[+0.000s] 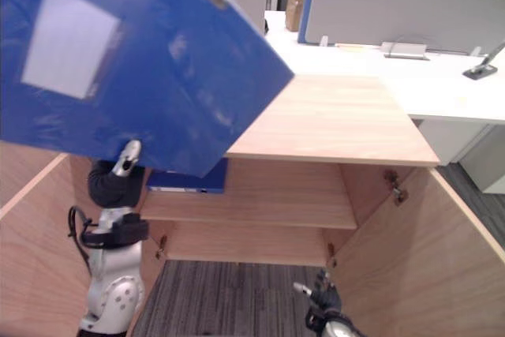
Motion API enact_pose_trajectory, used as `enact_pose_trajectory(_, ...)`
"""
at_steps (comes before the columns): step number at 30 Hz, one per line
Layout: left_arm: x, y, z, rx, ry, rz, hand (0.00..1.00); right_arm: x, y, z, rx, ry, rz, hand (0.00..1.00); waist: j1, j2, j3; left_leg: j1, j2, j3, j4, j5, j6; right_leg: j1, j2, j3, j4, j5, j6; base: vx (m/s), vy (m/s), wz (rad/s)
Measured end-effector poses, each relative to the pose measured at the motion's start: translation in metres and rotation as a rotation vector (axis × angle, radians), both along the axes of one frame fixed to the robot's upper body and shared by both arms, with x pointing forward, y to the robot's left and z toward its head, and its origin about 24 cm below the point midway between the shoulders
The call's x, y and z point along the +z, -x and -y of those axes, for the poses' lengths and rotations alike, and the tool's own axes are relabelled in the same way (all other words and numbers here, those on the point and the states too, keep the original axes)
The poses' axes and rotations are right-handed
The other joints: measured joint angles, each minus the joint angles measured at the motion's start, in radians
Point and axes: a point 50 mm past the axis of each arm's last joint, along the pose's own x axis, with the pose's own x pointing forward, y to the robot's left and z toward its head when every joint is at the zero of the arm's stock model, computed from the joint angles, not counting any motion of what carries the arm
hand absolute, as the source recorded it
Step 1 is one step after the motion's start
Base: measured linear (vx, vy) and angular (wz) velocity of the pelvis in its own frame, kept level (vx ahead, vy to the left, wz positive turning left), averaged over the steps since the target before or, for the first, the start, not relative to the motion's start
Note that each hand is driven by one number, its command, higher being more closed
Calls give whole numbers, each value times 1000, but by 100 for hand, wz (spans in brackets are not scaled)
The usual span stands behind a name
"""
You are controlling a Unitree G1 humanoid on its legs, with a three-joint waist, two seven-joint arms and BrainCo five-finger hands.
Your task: Walk over to the cabinet, pick up the folder, carry it to the office cabinet, place the folder inside the office cabinet, then close the office cabinet door
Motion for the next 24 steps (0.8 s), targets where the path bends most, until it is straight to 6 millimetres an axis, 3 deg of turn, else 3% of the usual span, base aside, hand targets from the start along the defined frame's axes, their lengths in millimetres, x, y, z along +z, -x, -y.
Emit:
enact_pose_trajectory(4,-13,10,-15,40,66,-48,100,44,-18,7,-60,-39,270,0,-3,1,0,-2,1,3,0,-1,1,-3,1,1,-2,0,0,4,0,-1)
enact_pose_trajectory(9,-19,17,-27,100,54,-76,100,114,-34,22,-123,-92,670,0,-6,1,0,-4,1,15,1,-6,0,-13,2,7,-3,0,0,14,4,-7)
enact_pose_trajectory(11,-19,17,-27,110,31,-78,100,149,-39,27,-100,-78,843,0,-8,1,0,-5,1,19,3,-8,1,-15,2,10,-4,0,0,12,6,-6)
enact_pose_trajectory(16,-22,12,-25,112,-67,-92,100,206,-56,26,13,-48,1108,0,-11,1,-1,-5,2,25,23,-17,4,-14,2,23,-3,0,0,7,5,-7)
enact_pose_trajectory(24,-41,1,-8,30,-165,-185,100,258,-84,29,140,-96,1329,0,-5,6,-5,-5,2,25,26,-18,4,-14,3,26,-2,0,0,-1,1,-1)
